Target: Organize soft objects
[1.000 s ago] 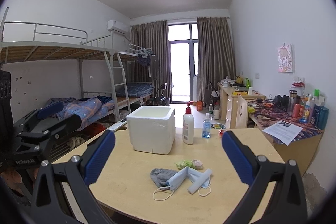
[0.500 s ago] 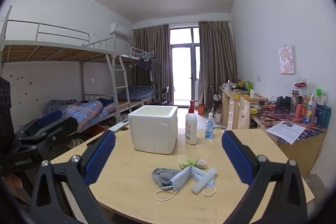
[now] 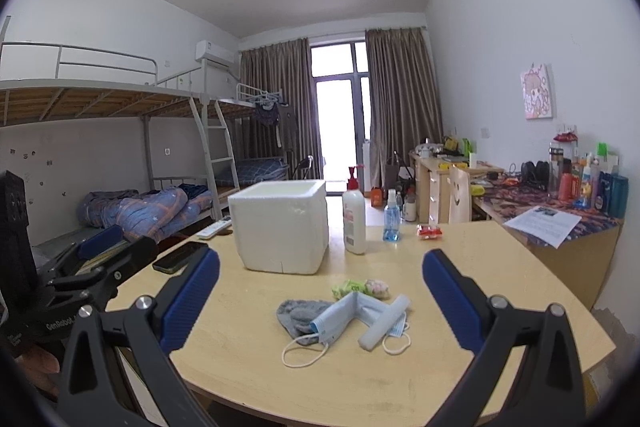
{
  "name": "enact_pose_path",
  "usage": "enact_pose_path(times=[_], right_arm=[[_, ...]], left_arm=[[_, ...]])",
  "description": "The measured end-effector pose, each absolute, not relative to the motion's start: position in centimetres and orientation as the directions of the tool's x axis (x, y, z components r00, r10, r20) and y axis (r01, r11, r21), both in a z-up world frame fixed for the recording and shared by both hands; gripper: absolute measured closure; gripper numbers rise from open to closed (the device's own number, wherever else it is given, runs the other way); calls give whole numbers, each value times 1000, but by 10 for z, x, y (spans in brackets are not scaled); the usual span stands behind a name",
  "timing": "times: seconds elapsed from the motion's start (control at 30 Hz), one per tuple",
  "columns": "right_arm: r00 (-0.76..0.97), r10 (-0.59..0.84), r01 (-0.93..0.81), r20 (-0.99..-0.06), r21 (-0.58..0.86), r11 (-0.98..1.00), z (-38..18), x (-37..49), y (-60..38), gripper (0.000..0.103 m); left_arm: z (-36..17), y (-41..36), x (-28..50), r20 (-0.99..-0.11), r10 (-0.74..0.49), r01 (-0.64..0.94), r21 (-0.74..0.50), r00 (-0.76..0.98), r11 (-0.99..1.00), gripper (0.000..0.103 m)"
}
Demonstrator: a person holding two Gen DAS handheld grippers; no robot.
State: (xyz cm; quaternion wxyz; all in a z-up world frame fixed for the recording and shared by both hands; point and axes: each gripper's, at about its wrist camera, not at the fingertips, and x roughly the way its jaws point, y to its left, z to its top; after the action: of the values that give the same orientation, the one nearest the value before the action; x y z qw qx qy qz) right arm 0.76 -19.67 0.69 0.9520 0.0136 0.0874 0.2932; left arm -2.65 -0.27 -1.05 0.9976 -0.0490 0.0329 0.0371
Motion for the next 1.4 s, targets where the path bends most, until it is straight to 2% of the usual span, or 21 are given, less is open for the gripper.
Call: enact_pose_path(times=[0.47,0.9,1.07,1.23,1.4], right_arm=[[799,543,-525,-258,140,839,-27,52,-194,0],[810,495,-468,-313,161,869,-45,86,-185,0],[819,486,-455,-306,171,874,-46,85,-185,0],[835,463,-440,-297,146,886,-45,82,-187,0],[840,446,-427,-309,129,895,-46,88,-191,0]], left_arm=[[-39,-8,8,-162,81,-88,-34,983,996,1],[-47,9,41,-227,25,-43,-72,973,996,1],[-46,5,50,-258,-1,-15,-60,966,998,1],[-41,0,54,-248,14,-21,-26,969,999,1],[-45,-2,69,-307,10,-18,-26,952,999,1]])
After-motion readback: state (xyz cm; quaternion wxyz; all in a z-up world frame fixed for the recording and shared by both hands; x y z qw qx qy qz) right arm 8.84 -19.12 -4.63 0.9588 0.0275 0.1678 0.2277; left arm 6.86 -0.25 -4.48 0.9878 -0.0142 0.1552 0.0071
